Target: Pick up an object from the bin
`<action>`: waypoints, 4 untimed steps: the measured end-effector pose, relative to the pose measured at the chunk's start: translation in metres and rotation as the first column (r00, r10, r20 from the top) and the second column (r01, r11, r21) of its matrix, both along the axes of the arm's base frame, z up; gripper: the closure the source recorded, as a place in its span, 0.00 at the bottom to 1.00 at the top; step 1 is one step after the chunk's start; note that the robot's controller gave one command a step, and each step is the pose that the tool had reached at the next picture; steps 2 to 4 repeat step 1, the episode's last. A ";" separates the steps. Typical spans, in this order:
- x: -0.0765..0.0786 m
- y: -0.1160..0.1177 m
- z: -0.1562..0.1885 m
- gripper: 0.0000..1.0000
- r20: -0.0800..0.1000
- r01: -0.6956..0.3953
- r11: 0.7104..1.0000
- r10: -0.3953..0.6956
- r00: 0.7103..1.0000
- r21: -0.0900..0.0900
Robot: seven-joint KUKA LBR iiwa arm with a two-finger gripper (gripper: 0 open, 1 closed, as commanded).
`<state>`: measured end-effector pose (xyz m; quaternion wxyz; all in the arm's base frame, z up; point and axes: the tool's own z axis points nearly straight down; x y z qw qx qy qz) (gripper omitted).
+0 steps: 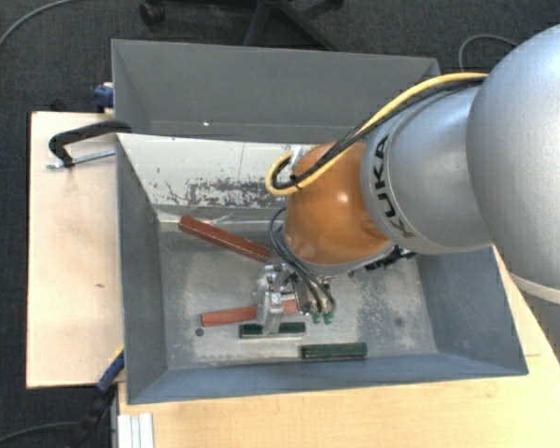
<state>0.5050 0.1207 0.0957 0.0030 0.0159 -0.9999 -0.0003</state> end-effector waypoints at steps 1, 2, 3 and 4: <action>0.002 0.000 0.021 1.00 0.009 0.000 1.000 0.000 1.000 0.001; 0.002 0.000 0.021 1.00 0.009 0.000 1.000 0.000 1.000 0.001; 0.002 0.000 0.021 1.00 0.009 0.000 1.000 0.000 1.000 0.001; 0.002 0.000 0.021 1.00 0.009 0.000 1.000 0.000 1.000 0.001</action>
Offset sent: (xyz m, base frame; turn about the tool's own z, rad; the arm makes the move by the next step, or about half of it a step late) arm -0.0001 0.0001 0.0283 0.0000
